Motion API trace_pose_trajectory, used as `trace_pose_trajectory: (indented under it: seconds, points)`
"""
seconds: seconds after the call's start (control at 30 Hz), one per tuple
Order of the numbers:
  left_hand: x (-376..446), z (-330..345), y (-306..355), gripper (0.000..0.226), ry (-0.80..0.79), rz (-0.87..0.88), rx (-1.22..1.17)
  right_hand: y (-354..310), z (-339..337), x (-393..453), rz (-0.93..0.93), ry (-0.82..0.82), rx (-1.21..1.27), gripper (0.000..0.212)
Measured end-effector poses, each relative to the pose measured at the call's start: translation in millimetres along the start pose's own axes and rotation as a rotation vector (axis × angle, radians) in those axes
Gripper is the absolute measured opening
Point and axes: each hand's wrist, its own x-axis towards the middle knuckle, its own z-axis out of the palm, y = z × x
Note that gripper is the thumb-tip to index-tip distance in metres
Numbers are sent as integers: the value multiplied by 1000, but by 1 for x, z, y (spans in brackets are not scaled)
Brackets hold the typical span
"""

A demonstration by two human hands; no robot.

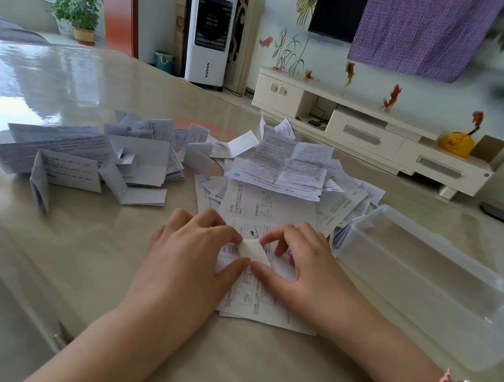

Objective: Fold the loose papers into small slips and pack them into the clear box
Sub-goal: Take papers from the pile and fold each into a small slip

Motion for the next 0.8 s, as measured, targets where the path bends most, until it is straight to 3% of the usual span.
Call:
trace_pose_trajectory:
  seconds: [0.33, 0.53, 0.63, 0.8]
  points:
    - [-4, -5, 8, 36, -38, 14, 162, -3, -3, -4, 22, -2, -1, 32]
    - [1, -4, 11, 36, -28, 100, 67, -2, -6, -6, 72, 35, 44, 24]
    - [0, -1, 13, 28, -19, 168, 46, -1, -6, -5, 64, 100, 58, 21]
    - [5, -8, 10, 42, -105, 156, 39, 1, -12, -5, 54, 255, 7, 19]
